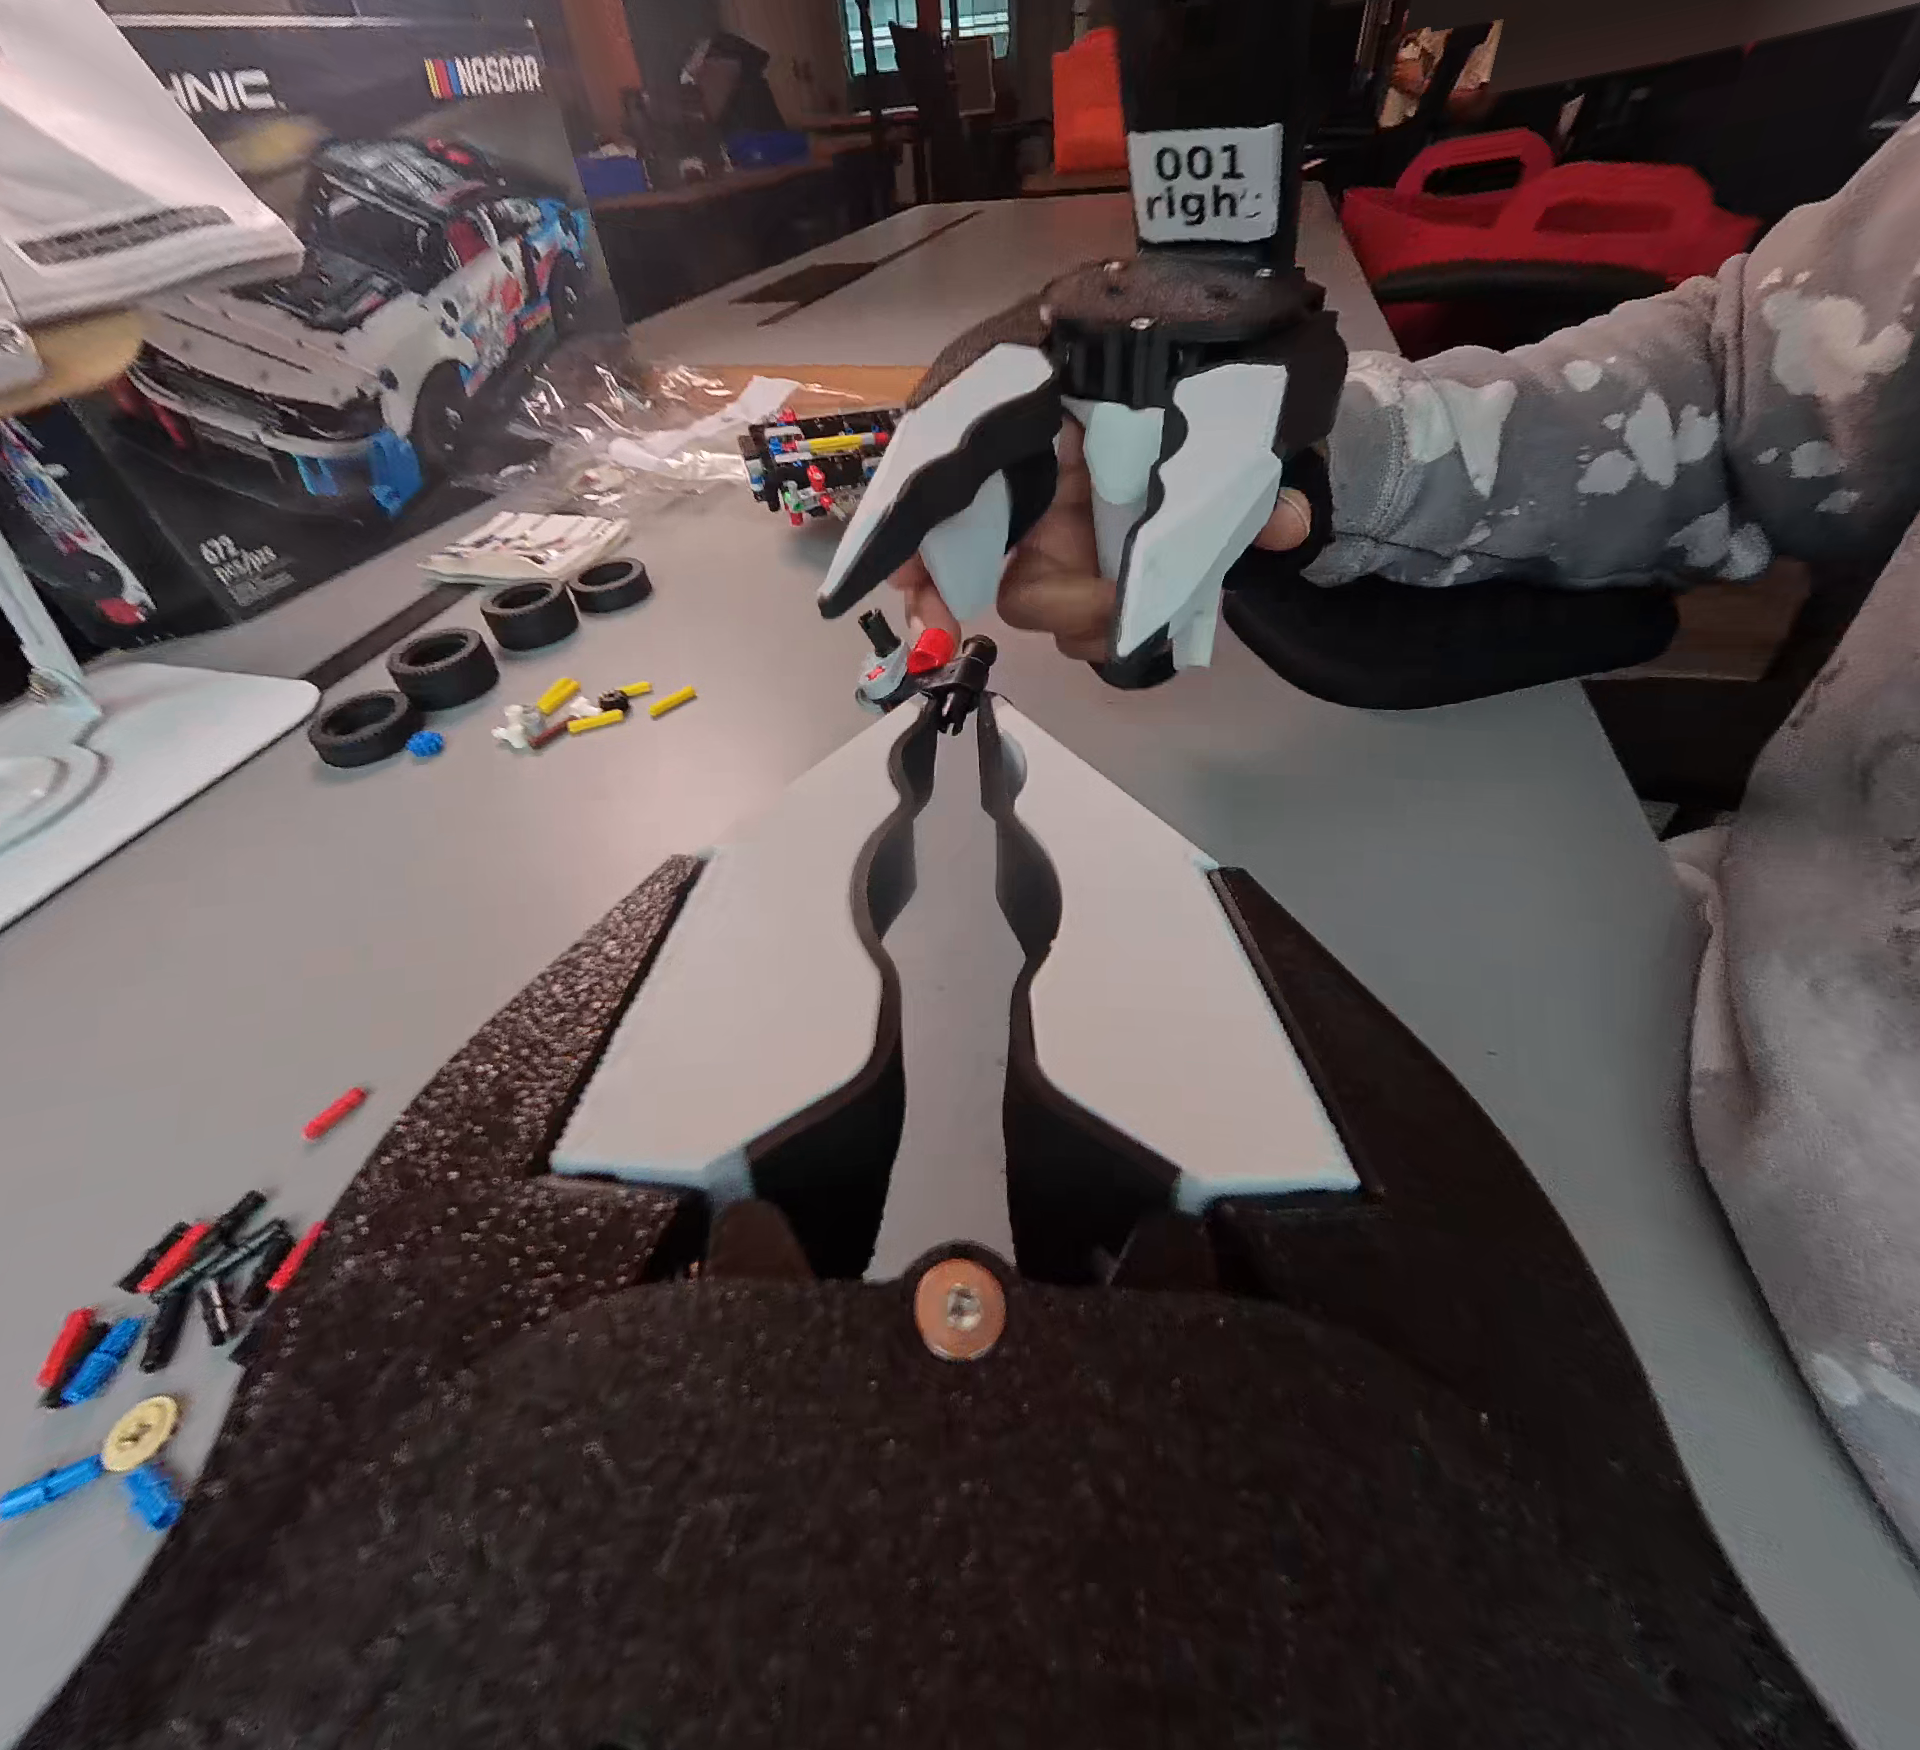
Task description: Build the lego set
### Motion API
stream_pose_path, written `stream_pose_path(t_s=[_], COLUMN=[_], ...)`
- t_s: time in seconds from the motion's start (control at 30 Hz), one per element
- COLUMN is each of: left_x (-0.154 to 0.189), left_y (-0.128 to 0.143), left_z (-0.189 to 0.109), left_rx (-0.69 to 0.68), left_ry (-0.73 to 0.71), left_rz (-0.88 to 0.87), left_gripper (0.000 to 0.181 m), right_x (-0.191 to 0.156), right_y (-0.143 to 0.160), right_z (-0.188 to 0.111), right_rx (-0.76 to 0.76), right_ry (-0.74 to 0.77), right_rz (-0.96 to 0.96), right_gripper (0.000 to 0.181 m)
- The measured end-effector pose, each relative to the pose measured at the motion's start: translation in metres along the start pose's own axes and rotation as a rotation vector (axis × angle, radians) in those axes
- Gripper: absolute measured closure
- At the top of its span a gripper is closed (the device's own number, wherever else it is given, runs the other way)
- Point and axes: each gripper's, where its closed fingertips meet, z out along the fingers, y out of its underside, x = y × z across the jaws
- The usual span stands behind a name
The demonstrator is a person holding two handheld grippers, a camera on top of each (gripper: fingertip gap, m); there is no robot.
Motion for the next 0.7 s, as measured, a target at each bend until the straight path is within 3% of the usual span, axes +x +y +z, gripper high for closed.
stream_pose_path(t_s=[0.13, 0.3, 0.4, 0.5, 0.6, 0.7], left_x=[0.006, 0.015, 0.015, 0.01, -0.002, -0.005], left_y=[-0.014, -0.015, -0.003, -0.002, -0.005, 0.001], left_z=[0.0, 0.005, 0.009, 0.004, 0.002, 0.009], left_rx=[0.095, 0.13, 0.073, 0.074, 0.098, 0.057], left_ry=[-0.026, -0.004, 0.04, 0.124, 0.133, 0.133], left_rz=[0.119, 0.126, 0.058, -0.141, -0.322, -0.42], left_gripper=[0.173, 0.173, 0.171, 0.159, 0.159, 0.159], right_x=[-0.005, -0.007, -0.004, 0.011, 0.02, 0.013], right_y=[-0.004, -0.02, -0.013, -0.005, 0.015, 0.023], right_z=[0.005, 0.005, 0.005, -0.001, -0.002, 0.006], right_rx=[0.174, 0.292, 0.219, 0.091, -0.081, -0.152], right_ry=[-0.107, -0.154, -0.089, 0.075, 0.203, 0.242], right_rz=[0.38, 0.43, 0.279, 0.019, -0.264, -0.416], right_gripper=[0.125, 0.151, 0.151, 0.151, 0.15, 0.151])
